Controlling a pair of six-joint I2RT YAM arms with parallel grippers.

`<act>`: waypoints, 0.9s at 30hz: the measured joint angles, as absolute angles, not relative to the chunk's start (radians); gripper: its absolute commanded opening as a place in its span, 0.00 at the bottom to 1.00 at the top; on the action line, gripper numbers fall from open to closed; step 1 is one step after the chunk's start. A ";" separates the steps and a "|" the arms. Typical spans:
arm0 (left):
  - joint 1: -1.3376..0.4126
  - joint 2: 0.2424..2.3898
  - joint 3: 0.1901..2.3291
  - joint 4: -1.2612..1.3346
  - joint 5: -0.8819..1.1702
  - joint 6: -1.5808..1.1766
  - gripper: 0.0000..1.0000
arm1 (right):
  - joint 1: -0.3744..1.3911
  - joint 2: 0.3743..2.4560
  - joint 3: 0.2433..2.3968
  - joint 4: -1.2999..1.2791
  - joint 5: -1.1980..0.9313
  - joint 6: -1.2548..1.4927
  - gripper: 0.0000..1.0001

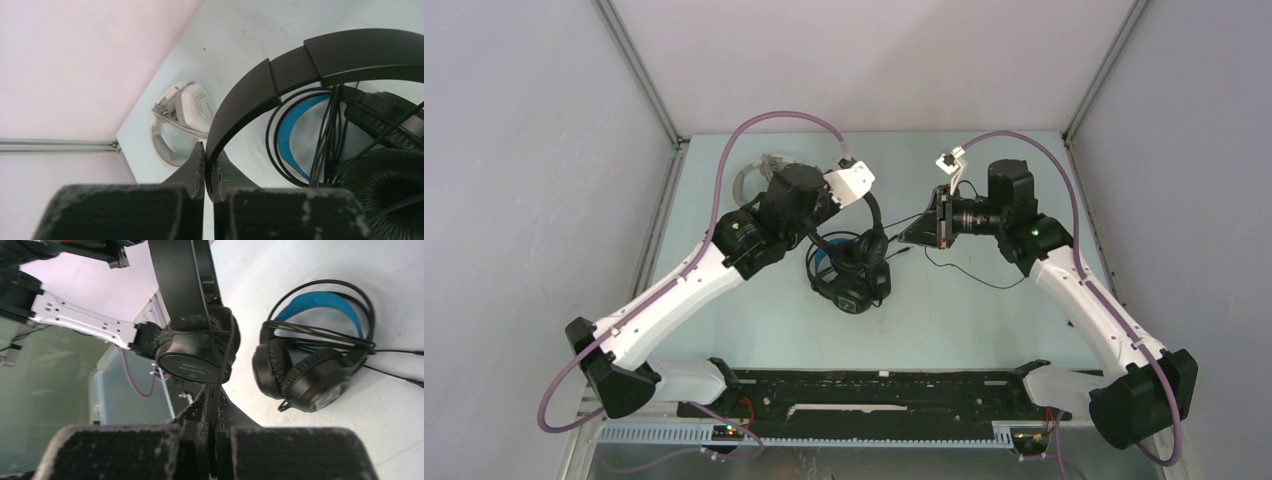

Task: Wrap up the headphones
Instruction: Wrap the headphones cable around the headphones.

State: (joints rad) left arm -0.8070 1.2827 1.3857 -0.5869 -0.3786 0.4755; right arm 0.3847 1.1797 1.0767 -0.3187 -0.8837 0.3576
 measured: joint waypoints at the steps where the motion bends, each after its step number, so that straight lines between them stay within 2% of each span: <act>1: -0.815 1.277 1.380 -0.575 -0.390 0.487 0.00 | 0.382 1.180 1.077 -0.314 -0.898 0.377 0.00; 15: -0.835 1.287 1.364 -0.501 -0.471 0.494 0.00 | 0.426 1.182 1.078 -0.047 -0.964 0.673 0.00; 27: -0.839 1.389 1.477 -0.594 -0.543 0.358 0.00 | 0.516 1.224 1.078 0.093 -0.906 0.790 0.07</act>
